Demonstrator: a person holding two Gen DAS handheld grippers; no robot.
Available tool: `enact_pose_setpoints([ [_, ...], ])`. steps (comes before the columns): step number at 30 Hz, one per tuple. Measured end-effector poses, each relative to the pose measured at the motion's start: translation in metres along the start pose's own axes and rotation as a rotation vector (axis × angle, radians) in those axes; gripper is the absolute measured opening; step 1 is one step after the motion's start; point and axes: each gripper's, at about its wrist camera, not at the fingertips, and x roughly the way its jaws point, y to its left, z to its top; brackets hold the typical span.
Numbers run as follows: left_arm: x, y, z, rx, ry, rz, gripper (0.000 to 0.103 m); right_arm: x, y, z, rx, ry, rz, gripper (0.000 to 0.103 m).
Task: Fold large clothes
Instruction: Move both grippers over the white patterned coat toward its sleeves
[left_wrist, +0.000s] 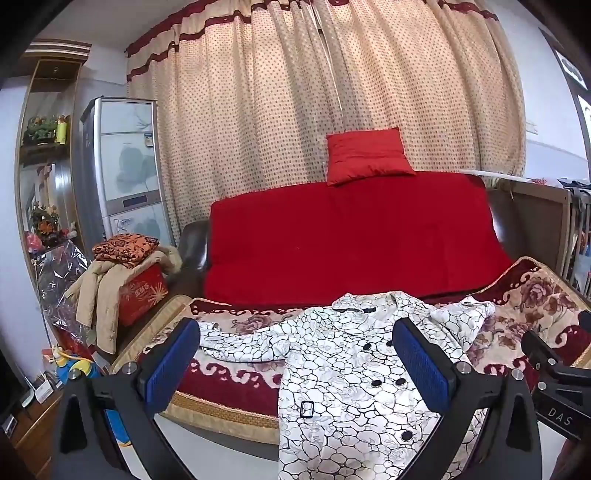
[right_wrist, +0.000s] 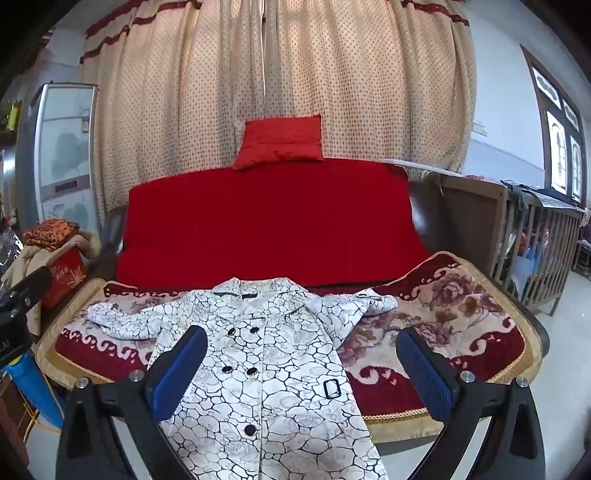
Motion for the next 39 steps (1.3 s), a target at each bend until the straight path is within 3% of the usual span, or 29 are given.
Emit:
enact_pose_setpoints([
  [22, 0.02, -0.016, -0.018, 0.017, 0.017, -0.028, 0.103, 0.005, 0.007, 0.0, -0.008, 0.003, -0.016, 0.103],
  [39, 0.055, -0.022, -0.032, 0.015, 0.076, -0.032, 0.103, 0.027, 0.001, 0.002, -0.011, 0.031, -0.04, 0.103],
])
